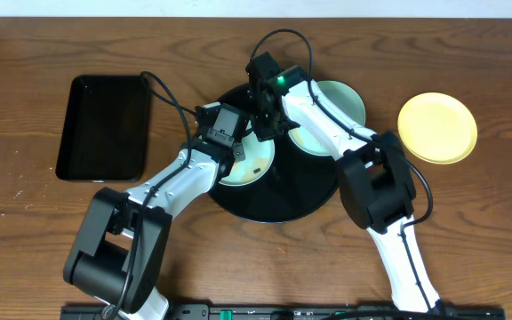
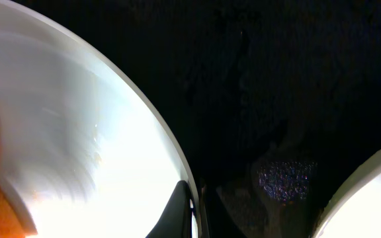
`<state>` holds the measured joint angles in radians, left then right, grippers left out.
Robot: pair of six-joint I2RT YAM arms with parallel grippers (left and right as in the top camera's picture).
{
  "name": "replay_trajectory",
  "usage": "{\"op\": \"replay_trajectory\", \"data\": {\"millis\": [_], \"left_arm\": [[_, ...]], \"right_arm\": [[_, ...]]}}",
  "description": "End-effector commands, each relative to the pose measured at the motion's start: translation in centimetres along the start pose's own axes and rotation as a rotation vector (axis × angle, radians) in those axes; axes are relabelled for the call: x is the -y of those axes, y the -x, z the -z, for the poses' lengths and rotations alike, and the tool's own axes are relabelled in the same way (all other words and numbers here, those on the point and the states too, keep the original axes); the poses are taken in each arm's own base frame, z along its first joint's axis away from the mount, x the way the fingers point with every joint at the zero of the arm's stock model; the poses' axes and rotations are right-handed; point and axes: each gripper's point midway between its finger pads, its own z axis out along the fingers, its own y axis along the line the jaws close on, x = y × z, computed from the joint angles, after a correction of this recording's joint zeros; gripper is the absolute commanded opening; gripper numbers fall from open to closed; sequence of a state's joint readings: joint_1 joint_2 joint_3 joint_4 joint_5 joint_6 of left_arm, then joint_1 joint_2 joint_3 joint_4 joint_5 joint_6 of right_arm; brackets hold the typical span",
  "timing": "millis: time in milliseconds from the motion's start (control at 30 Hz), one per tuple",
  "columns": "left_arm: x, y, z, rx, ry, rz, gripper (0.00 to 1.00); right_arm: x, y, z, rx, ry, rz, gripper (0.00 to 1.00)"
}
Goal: Clean dirty plates on tray and stack at the side
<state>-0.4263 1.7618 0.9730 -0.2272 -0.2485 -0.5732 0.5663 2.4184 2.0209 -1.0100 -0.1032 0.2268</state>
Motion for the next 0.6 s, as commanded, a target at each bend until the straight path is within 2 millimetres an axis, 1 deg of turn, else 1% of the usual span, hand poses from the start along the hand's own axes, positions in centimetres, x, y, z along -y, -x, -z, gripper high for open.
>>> {"op": "replay_trajectory", "data": {"millis": [0, 33, 67, 100, 133, 167, 233, 400, 500, 567], "left_arm": [[-0.3, -0.5, -0.6, -0.02, 0.012, 0.005, 0.08], [-0.3, -0.5, -0.6, -0.02, 0.012, 0.004, 0.08], [-0.3, -0.6, -0.6, -0.021, 0.013, 0.004, 0.12], [-0.4, -0.6, -0.6, -0.022, 0.014, 0.003, 0.23], [-0.4, -0.7, -0.6, -0.025, 0.016, 0.003, 0.31], [-0.5, -0.8, -0.6, -0.03, 0.019, 0.001, 0.37], [-0.7, -1.1, -0.6, -0.042, 0.028, -0.004, 0.43], [-1.2, -1.9, -0.9, -0.073, 0.051, -0.016, 0.44], [-1.1, -1.8, -0.9, -0.067, 0.047, -0.013, 0.45], [-0.9, -1.6, -0.9, -0.058, 0.041, -0.01, 0.47]], "right_arm": [[-0.6, -2.0, -1.8, -0.066, -0.015, 0.0, 0.02], [-0.6, -2.0, -1.8, -0.066, -0.015, 0.0, 0.02], [-0.6, -2.0, -1.8, -0.066, -0.015, 0.0, 0.02], [-0.6, -2.0, -1.8, -0.066, -0.015, 0.0, 0.02], [-0.6, -2.0, -1.8, -0.065, -0.018, 0.0, 0.02], [-0.5, -2.0, -1.8, -0.065, -0.022, 0.0, 0.02], [-0.5, -2.0, -1.8, -0.065, -0.022, 0.0, 0.02], [-0.5, -2.0, -1.8, -0.065, -0.022, 0.0, 0.02], [-0.6, -2.0, -1.8, -0.065, -0.022, 0.0, 0.02], [-0.5, -2.0, -1.8, -0.066, -0.022, 0.0, 0.02]]}}
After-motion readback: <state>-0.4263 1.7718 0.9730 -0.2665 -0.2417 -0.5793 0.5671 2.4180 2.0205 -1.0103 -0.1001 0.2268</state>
